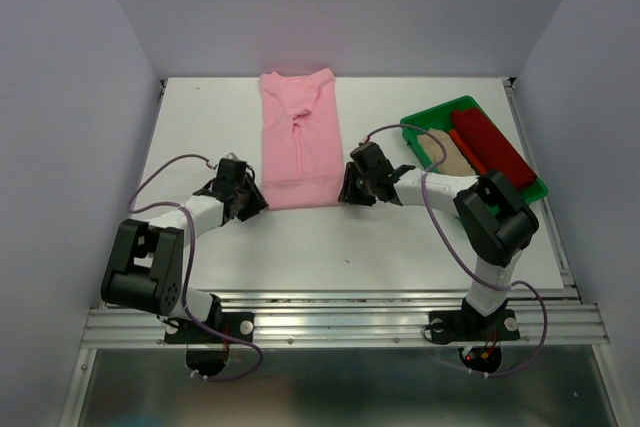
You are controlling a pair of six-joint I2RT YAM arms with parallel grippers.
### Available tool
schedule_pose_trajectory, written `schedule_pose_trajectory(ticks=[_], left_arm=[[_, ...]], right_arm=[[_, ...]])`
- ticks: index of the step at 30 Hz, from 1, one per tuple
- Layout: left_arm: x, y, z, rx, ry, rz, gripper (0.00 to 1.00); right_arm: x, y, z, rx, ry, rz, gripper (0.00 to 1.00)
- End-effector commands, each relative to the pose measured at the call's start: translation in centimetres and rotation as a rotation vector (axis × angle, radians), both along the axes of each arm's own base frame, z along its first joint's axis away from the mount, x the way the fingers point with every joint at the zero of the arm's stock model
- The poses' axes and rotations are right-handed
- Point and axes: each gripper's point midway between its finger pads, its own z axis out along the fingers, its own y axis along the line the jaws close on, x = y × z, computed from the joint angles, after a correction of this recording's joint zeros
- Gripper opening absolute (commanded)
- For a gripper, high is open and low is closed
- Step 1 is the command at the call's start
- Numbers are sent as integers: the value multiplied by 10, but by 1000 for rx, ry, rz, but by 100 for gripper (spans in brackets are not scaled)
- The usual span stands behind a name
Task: Roll the t-shirts
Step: Roll the T-shirt to the center of the board.
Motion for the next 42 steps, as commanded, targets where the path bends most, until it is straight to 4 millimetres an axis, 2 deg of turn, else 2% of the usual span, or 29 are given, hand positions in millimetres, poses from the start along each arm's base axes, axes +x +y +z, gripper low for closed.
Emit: schedule_pose_trajectory(ticks=[1,6,9,11,15,18,23,28,33,36,42], left_arm=[[0,-1,-8,-10,7,-5,40],[1,-6,-11,-30,11,-19,32],[2,-9,-10,-40,12,-25,34],[2,-10,-9,-43,10,-27,39],[3,-9,-9,-42,8,-26,38],[4,-9,-10,-41,11,-22,25],[4,-10,-8,-47,9,-24,0],[3,-11,-3,-54,0,-21,0],[4,-7,12,-50,-32,-2,0],[-2,-5,16,-45,-21,6,0],[-10,-4,27,-58,-30,11,0]], right_arm=[[4,3,-5,26,-6,-8,42],[2,2,-7,25,2,-10,41],[0,1,-9,27,9,-10,40],[-1,1,-10,32,15,-12,40],[-4,0,-11,37,20,-16,40],[-5,-1,-13,40,21,-21,35],[-7,-1,-13,45,24,-26,17],[-7,-2,-7,51,16,-26,3],[-10,-4,1,54,2,-21,1],[-12,-6,2,49,3,-16,1],[-27,-10,5,63,24,12,1]])
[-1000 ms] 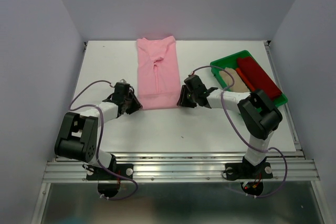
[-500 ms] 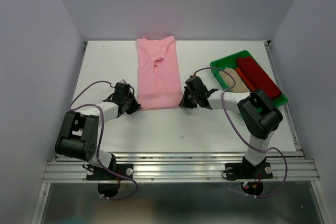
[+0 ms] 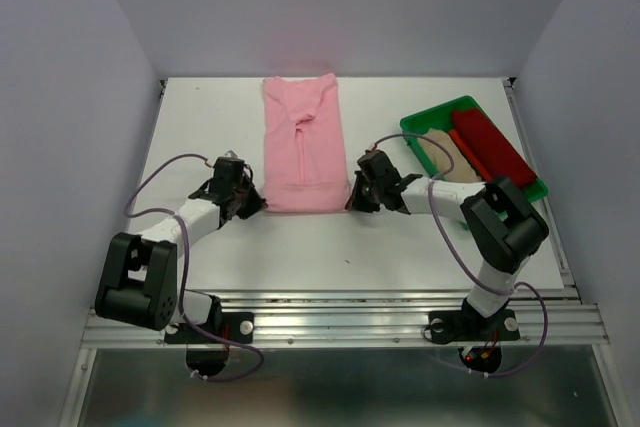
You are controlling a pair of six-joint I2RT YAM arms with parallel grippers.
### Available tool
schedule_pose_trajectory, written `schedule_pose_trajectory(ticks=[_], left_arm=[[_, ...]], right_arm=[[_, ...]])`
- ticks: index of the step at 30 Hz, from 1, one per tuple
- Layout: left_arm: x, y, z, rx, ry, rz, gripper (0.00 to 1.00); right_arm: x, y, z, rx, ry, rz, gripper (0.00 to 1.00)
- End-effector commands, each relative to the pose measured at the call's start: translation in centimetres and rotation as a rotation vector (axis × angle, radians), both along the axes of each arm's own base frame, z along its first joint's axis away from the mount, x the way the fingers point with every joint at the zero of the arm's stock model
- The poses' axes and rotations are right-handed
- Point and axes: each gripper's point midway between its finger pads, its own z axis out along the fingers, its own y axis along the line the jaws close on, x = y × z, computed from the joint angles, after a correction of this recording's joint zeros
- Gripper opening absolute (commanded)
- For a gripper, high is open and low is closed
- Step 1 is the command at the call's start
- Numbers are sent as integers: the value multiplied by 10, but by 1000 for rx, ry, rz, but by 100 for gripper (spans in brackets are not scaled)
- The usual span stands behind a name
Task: Roll the t-shirts
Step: Roll the T-shirt to the center of the board.
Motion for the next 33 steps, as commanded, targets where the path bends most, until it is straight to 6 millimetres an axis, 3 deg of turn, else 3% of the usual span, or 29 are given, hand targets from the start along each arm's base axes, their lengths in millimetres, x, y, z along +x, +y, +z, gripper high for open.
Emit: schedule_pose_trajectory(ticks=[1,9,15,28,32,33], left_arm=[[-10,3,9,3,-2,13,0],[-23,1,28,-22,-6,22,0],[-17,4,38,-14,-2,57,0],[-21,2,22,0,66,40,0],[-18,1,28,-12,49,46,0],[-18,1,30,-14,49,50,0]], right_arm=[[-13,-5,11,8,5,33,1],[-20,-9,31,25,-12,40,1],[-18,-9,38,22,-10,32,1],[-21,-8,32,12,21,37,3],[-18,-6,40,24,3,38,3],[-16,-5,43,27,-4,35,9]])
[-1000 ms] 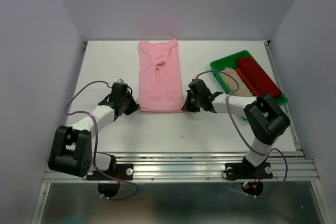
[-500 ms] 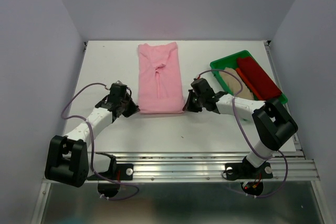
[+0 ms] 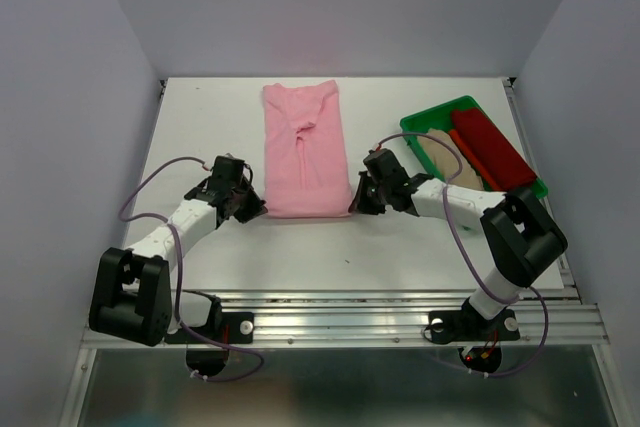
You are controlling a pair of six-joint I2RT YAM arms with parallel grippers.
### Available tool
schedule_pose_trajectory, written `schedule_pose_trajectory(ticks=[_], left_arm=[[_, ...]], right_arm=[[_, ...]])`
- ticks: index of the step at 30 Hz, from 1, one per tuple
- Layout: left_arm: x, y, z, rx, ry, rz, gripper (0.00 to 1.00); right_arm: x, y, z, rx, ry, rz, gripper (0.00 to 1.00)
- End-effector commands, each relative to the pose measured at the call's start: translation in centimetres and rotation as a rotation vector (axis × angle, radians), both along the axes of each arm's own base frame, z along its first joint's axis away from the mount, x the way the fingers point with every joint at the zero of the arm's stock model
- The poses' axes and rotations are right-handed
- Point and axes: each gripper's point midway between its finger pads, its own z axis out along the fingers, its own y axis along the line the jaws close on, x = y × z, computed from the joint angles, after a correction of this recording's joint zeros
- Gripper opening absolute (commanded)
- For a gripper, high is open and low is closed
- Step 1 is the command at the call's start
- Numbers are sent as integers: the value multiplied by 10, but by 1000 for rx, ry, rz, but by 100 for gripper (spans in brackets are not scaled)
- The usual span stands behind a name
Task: Roll the t-shirts
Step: Roll the T-shirt to the center of the board.
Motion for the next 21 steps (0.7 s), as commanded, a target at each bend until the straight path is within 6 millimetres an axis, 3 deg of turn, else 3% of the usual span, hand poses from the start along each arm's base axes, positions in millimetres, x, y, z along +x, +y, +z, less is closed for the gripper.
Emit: schedule_pose_trajectory(ticks=[1,3,4,6,11,21], left_arm=[[8,3,15,9,-34,17,0],[10,4,15,17,-31,19,0],[10,4,13,22,-30,17,0],[10,3,7,25,-14,10,0],[3,-3,-9,2,21,-13,0],[4,-4,-8,4,14,-17,0]], right_arm=[[10,4,18,9,-37,-2,12],[10,3,17,2,-29,-3,17],[10,3,14,-2,-23,-4,26],[9,4,9,-4,-11,-1,29],[3,4,4,4,5,8,48],[-17,17,-5,61,41,46,48]])
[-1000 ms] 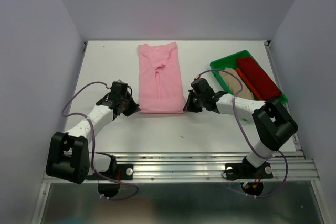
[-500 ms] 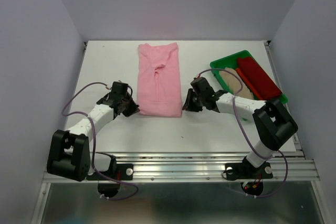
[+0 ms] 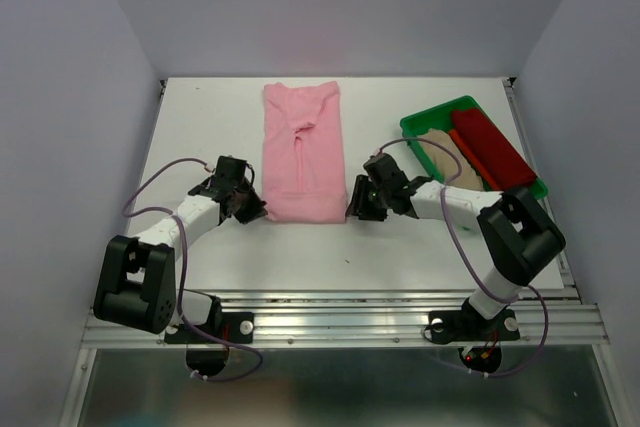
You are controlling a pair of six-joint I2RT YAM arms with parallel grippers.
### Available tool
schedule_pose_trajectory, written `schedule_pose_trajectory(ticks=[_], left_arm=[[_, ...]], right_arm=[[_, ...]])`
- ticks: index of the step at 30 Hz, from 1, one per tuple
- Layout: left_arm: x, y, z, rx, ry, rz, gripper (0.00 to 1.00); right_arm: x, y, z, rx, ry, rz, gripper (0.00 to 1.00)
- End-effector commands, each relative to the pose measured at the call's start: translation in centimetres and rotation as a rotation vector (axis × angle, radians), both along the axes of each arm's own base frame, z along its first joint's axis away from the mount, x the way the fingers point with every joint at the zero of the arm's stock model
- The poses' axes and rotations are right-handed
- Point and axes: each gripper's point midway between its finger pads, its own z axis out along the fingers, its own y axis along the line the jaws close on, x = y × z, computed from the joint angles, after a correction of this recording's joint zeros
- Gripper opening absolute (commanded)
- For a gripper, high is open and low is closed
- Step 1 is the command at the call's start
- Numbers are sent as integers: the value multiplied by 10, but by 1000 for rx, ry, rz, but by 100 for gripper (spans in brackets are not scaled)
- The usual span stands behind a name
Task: Roll the t-shirts
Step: Roll the T-shirt to the center of the board.
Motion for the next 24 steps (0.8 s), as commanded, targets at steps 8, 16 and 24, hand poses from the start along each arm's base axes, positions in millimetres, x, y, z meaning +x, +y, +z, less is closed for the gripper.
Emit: schedule_pose_trajectory(ticks=[8,16,24], left_arm=[[3,-3,7,-4,-30,-10,0],[2,-2,6,-1,-29,-4,0],[3,-2,10,4,-31,-1,0]], right_arm=[[-9,23,-4,66,1,36,44],[-10,29,-11,73,13,43,37],[-3,34,3,97,-30,43,7]])
